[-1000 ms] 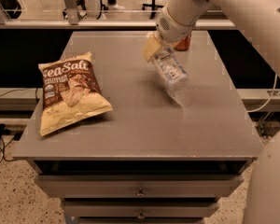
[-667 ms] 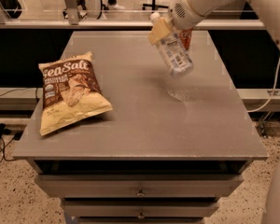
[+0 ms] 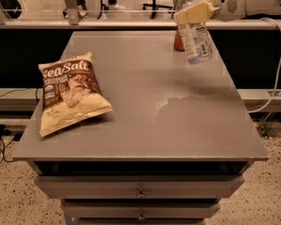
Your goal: Place blue plastic bottle upright
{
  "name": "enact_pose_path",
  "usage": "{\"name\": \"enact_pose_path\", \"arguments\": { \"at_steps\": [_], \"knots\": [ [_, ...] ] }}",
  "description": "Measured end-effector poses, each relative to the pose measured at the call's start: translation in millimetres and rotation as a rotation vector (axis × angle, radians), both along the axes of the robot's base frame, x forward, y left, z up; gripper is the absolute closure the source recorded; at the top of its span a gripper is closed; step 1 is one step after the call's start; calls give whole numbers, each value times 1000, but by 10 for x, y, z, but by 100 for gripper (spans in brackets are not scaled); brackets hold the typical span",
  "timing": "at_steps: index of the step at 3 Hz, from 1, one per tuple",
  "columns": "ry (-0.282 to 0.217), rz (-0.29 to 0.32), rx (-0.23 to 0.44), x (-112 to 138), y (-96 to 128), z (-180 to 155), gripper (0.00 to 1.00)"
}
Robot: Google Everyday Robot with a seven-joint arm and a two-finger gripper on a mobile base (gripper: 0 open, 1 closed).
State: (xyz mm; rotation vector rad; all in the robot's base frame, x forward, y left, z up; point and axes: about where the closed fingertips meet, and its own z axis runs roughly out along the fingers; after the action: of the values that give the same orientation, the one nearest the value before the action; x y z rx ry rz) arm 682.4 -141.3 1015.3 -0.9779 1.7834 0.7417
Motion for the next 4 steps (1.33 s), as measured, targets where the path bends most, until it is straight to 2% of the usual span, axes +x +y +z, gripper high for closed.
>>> {"name": "enact_pose_path", "arguments": {
  "at_steps": [1, 2, 3, 4],
  "knots": [
    [-132, 63, 46, -172, -355, 2, 100],
    [-216, 87, 18, -225, -464, -14, 100],
    [-215, 90, 17, -217, -440, -18, 100],
    [-245, 101, 81, -270, -415, -62, 100]
  ]
}}
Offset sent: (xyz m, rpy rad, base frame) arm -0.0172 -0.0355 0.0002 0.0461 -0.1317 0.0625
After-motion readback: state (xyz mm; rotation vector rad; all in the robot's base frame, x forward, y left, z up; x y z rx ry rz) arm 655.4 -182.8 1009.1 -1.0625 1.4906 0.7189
